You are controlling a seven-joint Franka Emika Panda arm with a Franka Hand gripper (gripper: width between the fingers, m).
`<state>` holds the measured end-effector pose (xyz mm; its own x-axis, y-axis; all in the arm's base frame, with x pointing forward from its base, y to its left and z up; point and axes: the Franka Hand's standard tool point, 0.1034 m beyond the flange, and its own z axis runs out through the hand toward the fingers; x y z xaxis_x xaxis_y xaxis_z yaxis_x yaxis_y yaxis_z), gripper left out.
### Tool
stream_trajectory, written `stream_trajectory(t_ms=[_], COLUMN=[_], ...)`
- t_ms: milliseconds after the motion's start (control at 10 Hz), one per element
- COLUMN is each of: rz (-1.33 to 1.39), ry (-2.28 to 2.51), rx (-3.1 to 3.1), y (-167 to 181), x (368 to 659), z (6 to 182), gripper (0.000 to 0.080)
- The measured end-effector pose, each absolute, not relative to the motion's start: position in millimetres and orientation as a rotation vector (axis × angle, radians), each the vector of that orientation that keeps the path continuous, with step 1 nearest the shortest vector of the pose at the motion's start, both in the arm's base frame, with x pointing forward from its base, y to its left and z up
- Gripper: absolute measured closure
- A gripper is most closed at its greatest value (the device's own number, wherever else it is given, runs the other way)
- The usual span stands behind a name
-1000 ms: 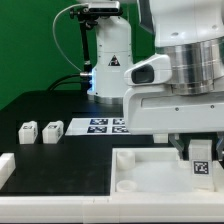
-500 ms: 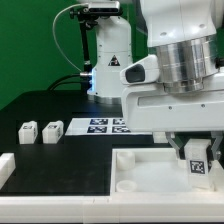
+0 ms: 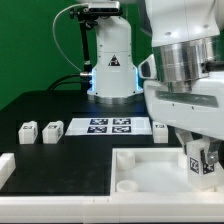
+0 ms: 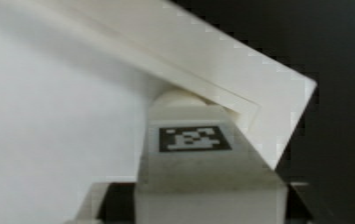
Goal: Assemble one leg
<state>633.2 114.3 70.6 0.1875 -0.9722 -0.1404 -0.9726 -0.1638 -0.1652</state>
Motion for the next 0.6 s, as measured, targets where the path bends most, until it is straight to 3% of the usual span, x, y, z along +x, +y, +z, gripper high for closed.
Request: stream_trajectory(t_ms=[300,400,500,600], rz=[0.057,0.054,0.038,0.002], ry=[2.125,2.102,2.011,1.816], rx=[-1.981,-2.005,-2.094,-2.268], y=[117.4,117.6,116.9,114.9], x=[633.4,633.2,633.7,635.5], z=[69.9,69.6,69.9,71.4], gripper=[0.0505,0.0428,0.0428,0.0253])
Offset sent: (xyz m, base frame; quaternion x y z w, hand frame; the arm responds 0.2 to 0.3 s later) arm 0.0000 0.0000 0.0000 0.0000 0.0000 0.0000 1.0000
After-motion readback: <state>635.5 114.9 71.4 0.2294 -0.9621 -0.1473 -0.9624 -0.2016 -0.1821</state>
